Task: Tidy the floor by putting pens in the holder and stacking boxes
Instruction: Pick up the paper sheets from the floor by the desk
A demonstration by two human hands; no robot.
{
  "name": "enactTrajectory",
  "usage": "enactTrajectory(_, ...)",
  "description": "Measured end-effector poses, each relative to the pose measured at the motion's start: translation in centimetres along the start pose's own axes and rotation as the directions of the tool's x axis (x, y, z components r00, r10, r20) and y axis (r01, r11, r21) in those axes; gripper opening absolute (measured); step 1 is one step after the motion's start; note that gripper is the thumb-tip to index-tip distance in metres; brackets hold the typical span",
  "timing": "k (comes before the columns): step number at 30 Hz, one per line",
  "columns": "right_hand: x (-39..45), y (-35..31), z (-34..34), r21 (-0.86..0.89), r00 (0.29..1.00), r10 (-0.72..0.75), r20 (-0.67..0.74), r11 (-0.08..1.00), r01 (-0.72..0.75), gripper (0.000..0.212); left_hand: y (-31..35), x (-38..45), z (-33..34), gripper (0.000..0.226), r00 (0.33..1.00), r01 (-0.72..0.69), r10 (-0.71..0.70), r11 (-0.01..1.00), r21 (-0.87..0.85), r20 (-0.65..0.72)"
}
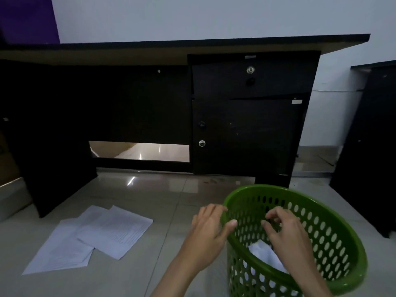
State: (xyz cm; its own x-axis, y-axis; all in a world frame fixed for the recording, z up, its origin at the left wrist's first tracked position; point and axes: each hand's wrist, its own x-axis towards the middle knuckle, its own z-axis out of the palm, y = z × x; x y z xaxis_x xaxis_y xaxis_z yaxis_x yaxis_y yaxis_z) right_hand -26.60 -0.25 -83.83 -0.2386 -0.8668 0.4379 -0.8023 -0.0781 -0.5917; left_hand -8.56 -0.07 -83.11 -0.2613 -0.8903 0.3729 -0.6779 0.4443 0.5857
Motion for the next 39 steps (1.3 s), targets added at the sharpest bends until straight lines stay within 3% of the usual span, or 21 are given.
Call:
enactTrajectory(6, -2.3, -5.6, 2.9, 0.215, 0.977, -0.205, 0.06, 0.958, 0.188, 0.008, -1.7, -2.4, -2.9, 0.048, 0.998, 0.069, -0.067, 0.991, 0.114, -0.016)
enactTrajectory(9, -2.9, -8.6, 6.3, 0.259, 0.947, -0.308, 0.089, 0.926, 0.276, 0.009, -3.3, -3.4, -4.7, 0.063, 0.99, 0.142, -0.14, 0.966, 0.217, -0.025)
enactTrajectory(12, -3.5, -12.1, 9.9, 0.315, 0.918, -0.368, 0.149, 0.898, 0.308, 0.015, -6.2, -5.1, -7.7, 0.049, 0.97, 0.233, -0.208, 0.942, 0.242, -0.124)
enactTrajectory(17, -4.5, -17.2, 15.8, 0.34, 0.871, -0.393, 0.294, 0.895, 0.289, 0.021, -11.7, -9.5, -13.1, 0.042, 0.878, 0.44, -0.382, 0.881, 0.171, -0.289)
enactTrajectory(25, -5.9, -21.2, 23.9, 0.341, 0.776, -0.406, 0.484, 0.903, 0.26, 0.029, -18.3, -16.4, -16.1, 0.04, 0.726, 0.618, -0.52, 0.781, 0.094, -0.45)
enactTrajectory(33, -5.6, -21.7, 35.3, 0.339, 0.65, -0.446, 0.615, 0.894, 0.292, 0.031, -27.7, -20.9, -16.1, 0.045, 0.582, 0.797, -0.697, 0.591, 0.124, -0.418)
enactTrajectory(39, -3.6, -20.2, 43.6, 0.319, 0.552, -0.423, 0.719, 0.906, 0.279, 0.035, -34.4, -19.6, -15.3, 0.05, 0.501, 0.863, -0.771, 0.482, 0.153, -0.392)
